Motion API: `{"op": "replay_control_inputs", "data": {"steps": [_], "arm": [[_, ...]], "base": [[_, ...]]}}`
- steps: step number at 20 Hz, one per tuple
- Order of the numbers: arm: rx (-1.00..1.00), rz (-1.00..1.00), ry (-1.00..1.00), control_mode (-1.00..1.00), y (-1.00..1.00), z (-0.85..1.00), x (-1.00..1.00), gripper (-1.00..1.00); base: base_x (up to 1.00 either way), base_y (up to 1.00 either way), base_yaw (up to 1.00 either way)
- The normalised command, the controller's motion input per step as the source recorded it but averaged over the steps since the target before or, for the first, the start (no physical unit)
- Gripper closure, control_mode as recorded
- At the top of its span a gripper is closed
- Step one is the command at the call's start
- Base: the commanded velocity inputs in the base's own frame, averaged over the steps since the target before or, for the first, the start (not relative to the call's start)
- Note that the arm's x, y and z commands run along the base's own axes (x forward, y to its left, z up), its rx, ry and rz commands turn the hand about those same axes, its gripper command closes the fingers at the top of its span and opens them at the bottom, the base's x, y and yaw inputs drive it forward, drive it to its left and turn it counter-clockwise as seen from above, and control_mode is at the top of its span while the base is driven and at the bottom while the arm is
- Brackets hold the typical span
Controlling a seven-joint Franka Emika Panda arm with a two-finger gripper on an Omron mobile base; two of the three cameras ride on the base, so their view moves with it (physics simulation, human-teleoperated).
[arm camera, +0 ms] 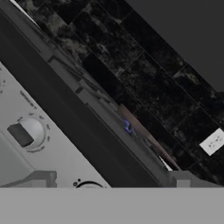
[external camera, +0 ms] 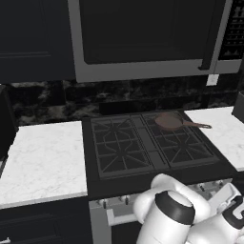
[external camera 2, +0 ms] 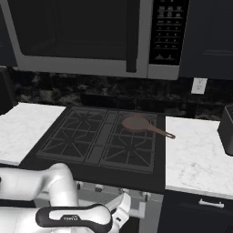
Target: Turn off the rear right burner of the stove.
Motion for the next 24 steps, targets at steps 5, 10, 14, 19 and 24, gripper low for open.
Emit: {"op": "replay_control_inputs", "data": {"steps": [5, 10, 14, 19, 24], "arm": [[0.0, 0.0, -0.01, -1.0, 0.0, -0.26, 0.13, -1.0], [0.0, 0.01, -0.04, -1.0, -0.01, -0.18, 0.15, -1.0], [0.01, 0.02, -0.03, -1.0, 0.0, -0.01, 0.15, -1.0], [0.0, 0.03, -0.01, -1.0, -0.12, -0.09, 0.13, -1.0], [0.0, 0.01, -0.01, -1.0, -0.09, -0.08, 0.04, -1.0]], "base": [[0.0, 0.0, 0.0], [0.0, 0.0, 0.0], [0.0, 0.0, 0.0], [0.0, 0.0, 0.0], [0.0, 0.0, 0.0]]}}
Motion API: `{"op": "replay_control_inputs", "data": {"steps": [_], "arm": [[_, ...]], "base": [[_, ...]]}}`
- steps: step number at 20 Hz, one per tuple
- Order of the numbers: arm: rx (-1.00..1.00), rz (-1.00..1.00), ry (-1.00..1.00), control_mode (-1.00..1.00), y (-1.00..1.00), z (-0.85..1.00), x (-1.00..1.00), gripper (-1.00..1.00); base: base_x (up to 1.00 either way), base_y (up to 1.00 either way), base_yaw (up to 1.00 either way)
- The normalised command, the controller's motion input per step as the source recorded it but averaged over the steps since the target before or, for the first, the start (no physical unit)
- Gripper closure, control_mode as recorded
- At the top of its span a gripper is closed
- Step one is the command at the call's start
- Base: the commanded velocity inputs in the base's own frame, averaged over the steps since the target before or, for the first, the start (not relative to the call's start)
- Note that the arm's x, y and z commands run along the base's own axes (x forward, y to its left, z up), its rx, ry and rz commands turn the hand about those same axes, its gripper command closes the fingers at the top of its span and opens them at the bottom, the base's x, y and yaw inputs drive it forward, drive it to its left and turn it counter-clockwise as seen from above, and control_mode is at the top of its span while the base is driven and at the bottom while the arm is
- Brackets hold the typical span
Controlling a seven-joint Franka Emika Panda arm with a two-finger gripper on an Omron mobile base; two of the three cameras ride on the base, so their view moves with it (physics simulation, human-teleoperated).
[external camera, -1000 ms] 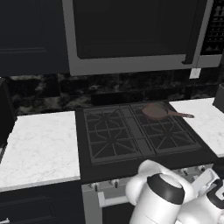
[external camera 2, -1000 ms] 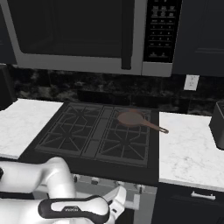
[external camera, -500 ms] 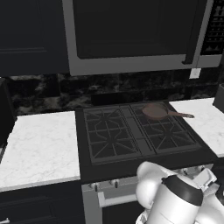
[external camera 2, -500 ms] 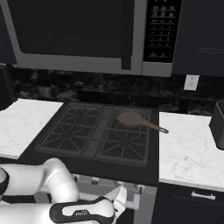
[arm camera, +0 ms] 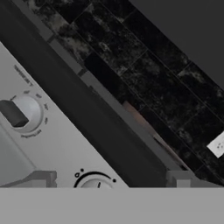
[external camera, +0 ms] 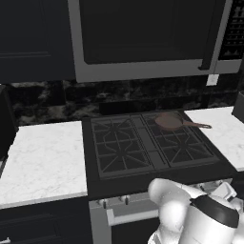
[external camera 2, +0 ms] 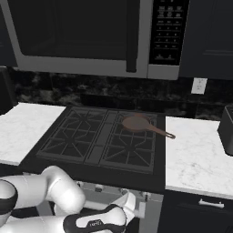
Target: Turn off the rear right burner of the stove.
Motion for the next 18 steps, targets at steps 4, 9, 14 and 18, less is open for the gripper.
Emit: {"op": "replay_control_inputs", "data": {"steps": [4, 9, 14, 18], "arm": [[0.0, 0.01, -0.01, -1.0, -0.06, -0.12, 0.06, -1.0], [0.0, 0.0, 0.0, -1.0, -0.02, -0.12, 0.24, -1.0], [0.0, 0.0, 0.0, -1.0, -0.06, -0.16, 0.18, -1.0], [0.0, 0.01, 0.0, -1.0, -0.09, -0.17, 0.16, -1.0]], "base": [[0.0, 0.0, 0.0], [0.0, 0.0, 0.0], [0.0, 0.0, 0.0], [0.0, 0.0, 0.0]]}}
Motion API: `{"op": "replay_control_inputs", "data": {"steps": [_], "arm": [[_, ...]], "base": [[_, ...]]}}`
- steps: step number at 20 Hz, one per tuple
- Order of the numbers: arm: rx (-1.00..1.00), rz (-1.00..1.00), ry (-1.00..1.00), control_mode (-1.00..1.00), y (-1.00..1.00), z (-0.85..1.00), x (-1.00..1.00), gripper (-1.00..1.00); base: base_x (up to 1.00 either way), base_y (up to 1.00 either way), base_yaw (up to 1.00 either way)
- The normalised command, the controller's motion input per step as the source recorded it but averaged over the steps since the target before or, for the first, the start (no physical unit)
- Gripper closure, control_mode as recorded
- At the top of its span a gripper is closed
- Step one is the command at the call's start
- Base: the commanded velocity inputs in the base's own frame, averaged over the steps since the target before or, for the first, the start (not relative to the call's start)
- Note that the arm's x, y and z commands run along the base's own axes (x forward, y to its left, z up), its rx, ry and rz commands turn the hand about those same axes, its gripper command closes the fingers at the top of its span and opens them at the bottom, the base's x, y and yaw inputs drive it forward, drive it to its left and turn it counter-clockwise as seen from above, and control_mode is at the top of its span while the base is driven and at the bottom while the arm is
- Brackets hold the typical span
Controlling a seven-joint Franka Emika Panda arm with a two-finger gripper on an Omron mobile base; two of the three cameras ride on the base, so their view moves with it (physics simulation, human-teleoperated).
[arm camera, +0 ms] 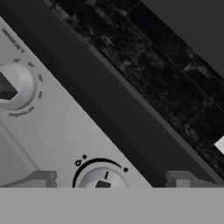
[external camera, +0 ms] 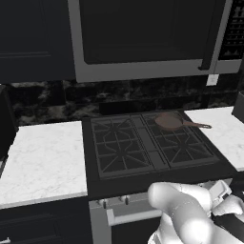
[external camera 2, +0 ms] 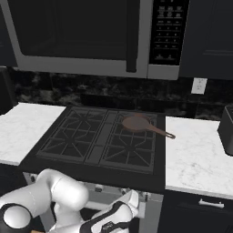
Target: Turn off the rear right burner of the stove.
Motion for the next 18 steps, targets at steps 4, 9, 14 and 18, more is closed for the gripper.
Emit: {"op": "replay_control_inputs", "data": {"steps": [4, 9, 14, 18], "arm": [[0.0, 0.03, 0.0, -1.0, -0.21, -0.27, 0.11, -1.0], [0.0, 0.03, -0.03, -1.0, -0.17, -0.29, 0.05, -1.0], [0.0, 0.0, -0.08, -1.0, 0.0, -0.06, -0.01, -1.0], [0.06, 0.0, 0.01, -1.0, 0.0, 0.0, 0.2, -1.0]], "base": [[0.0, 0.0, 0.0], [0.0, 0.0, 0.0], [0.0, 0.0, 0.0], [0.0, 0.0, 0.0]]}}
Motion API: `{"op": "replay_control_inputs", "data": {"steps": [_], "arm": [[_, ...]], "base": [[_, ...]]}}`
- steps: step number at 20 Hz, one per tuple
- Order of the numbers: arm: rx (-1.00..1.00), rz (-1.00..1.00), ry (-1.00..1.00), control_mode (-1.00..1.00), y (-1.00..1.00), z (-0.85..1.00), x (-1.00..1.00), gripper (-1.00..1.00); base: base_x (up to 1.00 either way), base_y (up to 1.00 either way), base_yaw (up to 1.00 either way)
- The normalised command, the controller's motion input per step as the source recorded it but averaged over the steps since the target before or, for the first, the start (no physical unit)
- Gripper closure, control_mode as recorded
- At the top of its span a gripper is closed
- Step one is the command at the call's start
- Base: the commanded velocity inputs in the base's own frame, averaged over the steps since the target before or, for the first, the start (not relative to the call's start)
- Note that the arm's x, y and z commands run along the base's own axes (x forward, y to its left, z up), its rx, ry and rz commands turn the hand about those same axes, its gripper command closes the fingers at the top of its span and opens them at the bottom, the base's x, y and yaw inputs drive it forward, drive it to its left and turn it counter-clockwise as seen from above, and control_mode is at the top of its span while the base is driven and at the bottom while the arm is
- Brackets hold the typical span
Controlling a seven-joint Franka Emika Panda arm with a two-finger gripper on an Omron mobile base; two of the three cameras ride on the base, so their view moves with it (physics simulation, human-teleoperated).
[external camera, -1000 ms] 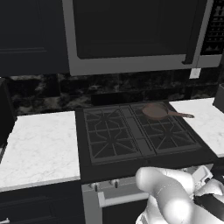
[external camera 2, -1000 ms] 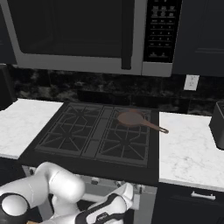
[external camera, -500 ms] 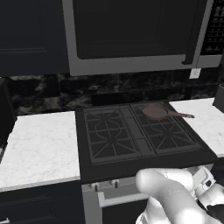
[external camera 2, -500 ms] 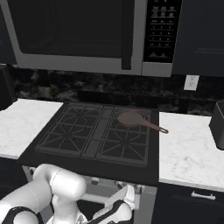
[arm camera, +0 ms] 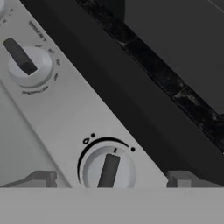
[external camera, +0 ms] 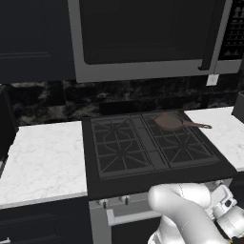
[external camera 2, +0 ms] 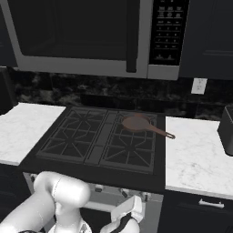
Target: Turn off the rear right burner of the stove.
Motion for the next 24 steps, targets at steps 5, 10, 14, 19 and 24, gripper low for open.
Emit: {"op": "replay_control_inputs", "data": {"steps": [5, 10, 14, 19, 24], "arm": [[0.14, 0.0, 0.04, -1.0, 0.0, 0.0, 0.27, -1.0], [0.03, 0.01, 0.01, -1.0, 0.04, 0.0, 0.08, -1.0], [-0.03, 0.03, 0.0, -1.0, 0.36, 0.0, 0.0, -1.0], [0.0, 0.0, 0.0, -1.0, 0.0, 0.0, 0.0, -1.0], [0.02, 0.0, 0.0, -1.0, 0.0, 0.14, 0.07, -1.0]], "base": [[0.0, 0.0, 0.0], [0.0, 0.0, 0.0], [0.0, 0.0, 0.0], [0.0, 0.0, 0.0], [0.0, 0.0, 0.0]]}}
